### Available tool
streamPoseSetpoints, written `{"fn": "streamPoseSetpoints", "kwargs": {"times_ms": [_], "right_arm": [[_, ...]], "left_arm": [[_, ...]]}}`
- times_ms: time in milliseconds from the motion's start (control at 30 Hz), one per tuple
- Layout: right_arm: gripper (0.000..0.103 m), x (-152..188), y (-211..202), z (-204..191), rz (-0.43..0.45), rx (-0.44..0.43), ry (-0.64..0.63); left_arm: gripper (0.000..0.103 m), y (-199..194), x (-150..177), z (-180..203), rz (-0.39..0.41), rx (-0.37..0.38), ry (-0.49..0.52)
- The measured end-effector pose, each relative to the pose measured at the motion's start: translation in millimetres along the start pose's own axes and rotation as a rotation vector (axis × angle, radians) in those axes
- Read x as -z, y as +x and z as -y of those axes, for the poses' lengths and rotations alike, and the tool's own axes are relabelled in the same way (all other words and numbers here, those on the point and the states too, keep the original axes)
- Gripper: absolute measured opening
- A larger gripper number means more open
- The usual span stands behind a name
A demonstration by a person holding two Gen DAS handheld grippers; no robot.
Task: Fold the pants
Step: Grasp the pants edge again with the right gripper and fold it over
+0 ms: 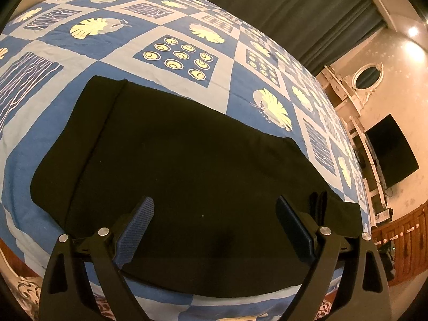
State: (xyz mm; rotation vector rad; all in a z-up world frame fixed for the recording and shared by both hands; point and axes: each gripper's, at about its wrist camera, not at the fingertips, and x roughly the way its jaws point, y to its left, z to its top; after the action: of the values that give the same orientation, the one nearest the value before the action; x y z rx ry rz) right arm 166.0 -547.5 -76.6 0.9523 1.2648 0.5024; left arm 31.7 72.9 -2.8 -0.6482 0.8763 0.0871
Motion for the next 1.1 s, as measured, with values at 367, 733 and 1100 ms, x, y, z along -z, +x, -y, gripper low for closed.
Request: {"fn": "streamPoseSetpoints", "kwargs": {"times_ms": [367,733,1100], "right_arm": [[0.033,6.4,7.3,10.9,-0.019,0.006,-0.002],[0.066,-63.3,6.2,-16.1,0.026,-0.015,-0.065],[0.059,-106.0,54.5,-16.7,-0.012,-0.031,-0.060]], "left_arm": [[0.091,1.7,0.6,-0.5,-0.005,-0.002,0.001],[0.091,2.6,-0.3,-1.6,-0.004,0.000,-0.001],[0.091,4.9,0.1,-1.7,-0.008,-0.002,0.004]]}}
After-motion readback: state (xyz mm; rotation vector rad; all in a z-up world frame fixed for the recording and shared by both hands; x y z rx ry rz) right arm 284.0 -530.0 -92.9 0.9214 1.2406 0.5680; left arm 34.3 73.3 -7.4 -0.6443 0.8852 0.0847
